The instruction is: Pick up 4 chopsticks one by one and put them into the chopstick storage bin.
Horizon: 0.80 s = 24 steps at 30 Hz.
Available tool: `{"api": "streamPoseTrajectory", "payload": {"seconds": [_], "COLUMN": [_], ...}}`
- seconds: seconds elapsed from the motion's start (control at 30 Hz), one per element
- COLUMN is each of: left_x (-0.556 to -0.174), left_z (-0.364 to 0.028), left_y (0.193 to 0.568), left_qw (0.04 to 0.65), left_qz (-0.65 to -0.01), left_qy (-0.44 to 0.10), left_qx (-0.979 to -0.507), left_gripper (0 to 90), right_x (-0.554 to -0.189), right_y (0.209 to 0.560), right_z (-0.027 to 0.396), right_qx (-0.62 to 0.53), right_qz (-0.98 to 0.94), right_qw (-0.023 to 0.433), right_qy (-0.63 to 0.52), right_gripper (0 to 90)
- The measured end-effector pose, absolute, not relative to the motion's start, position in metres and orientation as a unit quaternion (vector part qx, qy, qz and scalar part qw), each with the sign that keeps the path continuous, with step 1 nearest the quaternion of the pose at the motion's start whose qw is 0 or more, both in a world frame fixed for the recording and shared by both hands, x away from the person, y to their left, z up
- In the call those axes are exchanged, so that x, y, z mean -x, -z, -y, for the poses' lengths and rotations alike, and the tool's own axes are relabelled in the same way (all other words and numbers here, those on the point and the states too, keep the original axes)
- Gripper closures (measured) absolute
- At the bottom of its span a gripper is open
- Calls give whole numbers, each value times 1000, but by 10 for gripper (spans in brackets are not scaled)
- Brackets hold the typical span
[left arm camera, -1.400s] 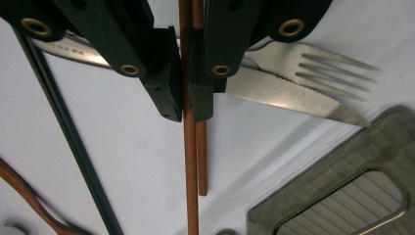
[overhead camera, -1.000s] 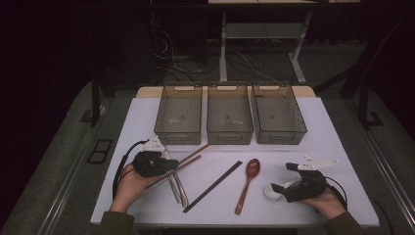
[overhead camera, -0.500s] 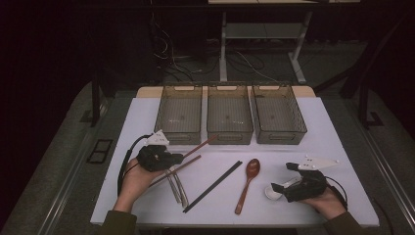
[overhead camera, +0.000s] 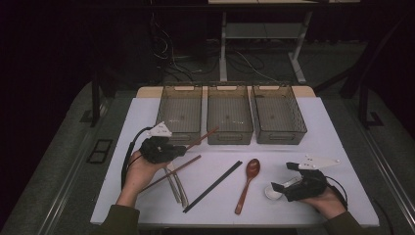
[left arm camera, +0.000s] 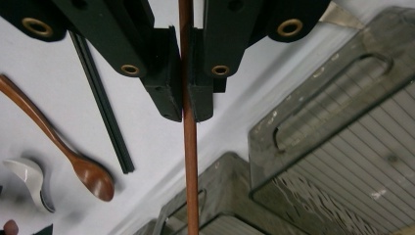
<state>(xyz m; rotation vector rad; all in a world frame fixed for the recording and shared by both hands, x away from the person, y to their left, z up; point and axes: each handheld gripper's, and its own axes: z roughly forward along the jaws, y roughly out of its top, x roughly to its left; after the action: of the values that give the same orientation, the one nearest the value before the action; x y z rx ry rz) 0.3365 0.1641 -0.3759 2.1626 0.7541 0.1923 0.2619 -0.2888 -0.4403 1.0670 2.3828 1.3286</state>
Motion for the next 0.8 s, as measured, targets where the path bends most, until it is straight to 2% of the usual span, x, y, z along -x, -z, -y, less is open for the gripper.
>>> {"api": "streamPoseTrajectory", "payload": {"seconds": [0.57,0.8], "left_x": [-361,-376], "left_z": [-156,-154], "left_y": [363,359], "left_qw": [405,412], "left_qz": [-305,-336], "left_qy": [-83,-82], "left_qx": [-858,-843], "left_gripper": [835,835], "right_x": [-262,-262], "right_y": [440,440], "right_z": [289,290], "right_qx": [-364,-364], "right_qz": [-807,-806], "right_qw": [105,105], "right_qy": [-454,-454], "right_gripper": [18,18]}}
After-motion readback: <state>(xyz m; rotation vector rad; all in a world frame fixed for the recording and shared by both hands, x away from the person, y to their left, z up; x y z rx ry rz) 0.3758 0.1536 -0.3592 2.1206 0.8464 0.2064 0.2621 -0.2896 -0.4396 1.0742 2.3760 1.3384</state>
